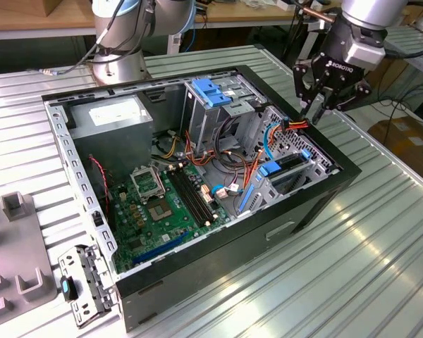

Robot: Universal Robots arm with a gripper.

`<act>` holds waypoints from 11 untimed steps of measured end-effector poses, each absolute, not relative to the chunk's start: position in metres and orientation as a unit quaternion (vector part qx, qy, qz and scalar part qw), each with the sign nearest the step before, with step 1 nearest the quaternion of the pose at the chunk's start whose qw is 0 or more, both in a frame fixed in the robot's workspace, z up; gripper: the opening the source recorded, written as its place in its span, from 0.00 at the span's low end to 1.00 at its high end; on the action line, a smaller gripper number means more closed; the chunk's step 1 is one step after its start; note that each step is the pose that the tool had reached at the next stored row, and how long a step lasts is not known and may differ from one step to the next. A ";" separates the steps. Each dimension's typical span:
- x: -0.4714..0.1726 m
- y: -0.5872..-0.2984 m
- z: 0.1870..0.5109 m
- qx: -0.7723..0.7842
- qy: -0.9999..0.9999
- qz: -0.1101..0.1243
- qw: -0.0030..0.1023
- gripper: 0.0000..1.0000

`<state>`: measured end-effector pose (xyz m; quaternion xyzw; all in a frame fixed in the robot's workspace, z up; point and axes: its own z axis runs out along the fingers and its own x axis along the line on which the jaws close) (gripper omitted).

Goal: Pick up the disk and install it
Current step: 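Insert the first disk wire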

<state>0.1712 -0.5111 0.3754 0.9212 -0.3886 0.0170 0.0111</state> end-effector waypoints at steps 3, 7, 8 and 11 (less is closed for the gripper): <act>0.172 -0.511 0.374 0.930 -0.366 0.018 0.011 0.32; 0.173 -0.511 0.371 0.945 -0.326 0.022 0.008 0.32; 0.173 -0.511 0.371 0.949 -0.314 0.024 0.007 0.32; 0.173 -0.511 0.369 0.954 -0.298 0.027 0.006 0.32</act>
